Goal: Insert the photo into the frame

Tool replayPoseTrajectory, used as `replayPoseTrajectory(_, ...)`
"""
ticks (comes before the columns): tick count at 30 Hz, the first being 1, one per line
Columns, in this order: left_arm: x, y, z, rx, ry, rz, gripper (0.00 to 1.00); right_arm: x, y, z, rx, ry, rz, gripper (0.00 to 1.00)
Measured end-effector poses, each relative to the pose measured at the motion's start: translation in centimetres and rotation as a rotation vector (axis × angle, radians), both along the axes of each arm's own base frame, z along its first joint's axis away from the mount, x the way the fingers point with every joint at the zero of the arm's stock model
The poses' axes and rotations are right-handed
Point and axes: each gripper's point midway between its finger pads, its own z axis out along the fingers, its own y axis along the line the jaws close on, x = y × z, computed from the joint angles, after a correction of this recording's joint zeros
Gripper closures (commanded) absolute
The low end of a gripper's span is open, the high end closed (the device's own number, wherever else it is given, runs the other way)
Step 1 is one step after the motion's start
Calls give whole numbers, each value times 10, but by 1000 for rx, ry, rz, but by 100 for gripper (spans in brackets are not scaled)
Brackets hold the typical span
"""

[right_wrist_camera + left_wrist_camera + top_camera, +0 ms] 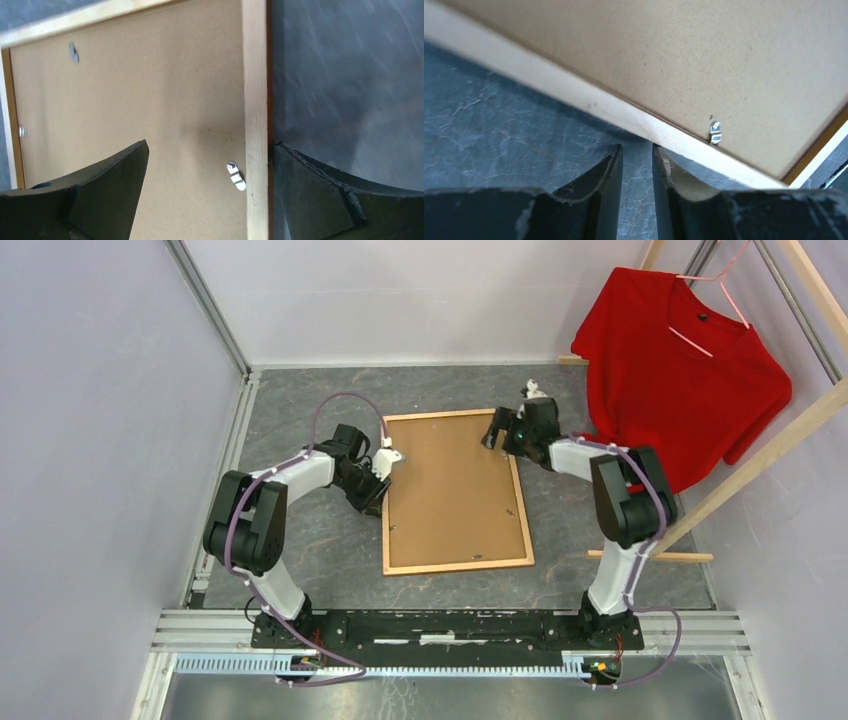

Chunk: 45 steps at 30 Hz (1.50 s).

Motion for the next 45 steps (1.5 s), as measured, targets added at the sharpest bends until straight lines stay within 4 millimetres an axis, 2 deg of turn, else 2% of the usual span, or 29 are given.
replayPoseTrajectory(3,-11,-9,-1,27,5,-47,63,39,29,5,-14,-24,37,2)
replayPoseTrajectory(6,-31,-28,-1,35,33,-130,54,83,77,15,-13,-80,102,2)
replayPoseTrajectory(8,-52,-42,0,39,69,-198,46,103,114,24,-7,-128,157,2)
replayPoseTrajectory(10,-70,-54,2,25,107,-256,40,107,138,30,6,-149,196,2)
replayPoseTrajectory(12,-85,-62,4,8,138,-306,35,99,158,33,24,-138,246,2)
replayPoseTrajectory(16,-89,-61,10,9,136,-375,24,77,174,37,19,-99,314,2)
replayPoseTrajectory(17,-88,-58,14,11,138,-381,23,73,173,40,14,-94,319,2)
replayPoseTrajectory(19,-81,-49,29,-1,131,-379,22,68,157,51,4,-92,303,2)
replayPoseTrajectory(22,-57,-35,56,-27,66,-339,23,63,112,82,-16,-119,230,2)
replayPoseTrajectory(24,-35,-24,76,-41,3,-293,24,51,77,108,-35,-155,165,2)
replayPoseTrajectory(26,2,-6,97,-48,-83,-203,28,34,49,130,-47,-192,110,2)
replayPoseTrajectory(29,56,27,112,-29,-182,-49,41,-7,29,145,-54,-221,84,2)
replayPoseTrajectory(31,100,58,115,2,-234,91,51,-37,20,137,-52,-205,85,2)
replayPoseTrajectory(33,141,89,107,30,-267,230,58,-65,11,118,-49,-168,94,2)
replayPoseTrajectory(36,173,128,79,63,-257,383,62,-110,-25,74,-69,-48,57,2)
replayPoseTrajectory(39,174,144,51,71,-185,458,63,-136,-48,59,-72,-2,16,2)
replayPoseTrajectory(41,170,140,40,52,-142,465,62,-149,-56,59,-61,-10,5,2)
replayPoseTrajectory(45,166,126,33,13,-104,444,65,-161,-56,56,-16,-29,17,2)
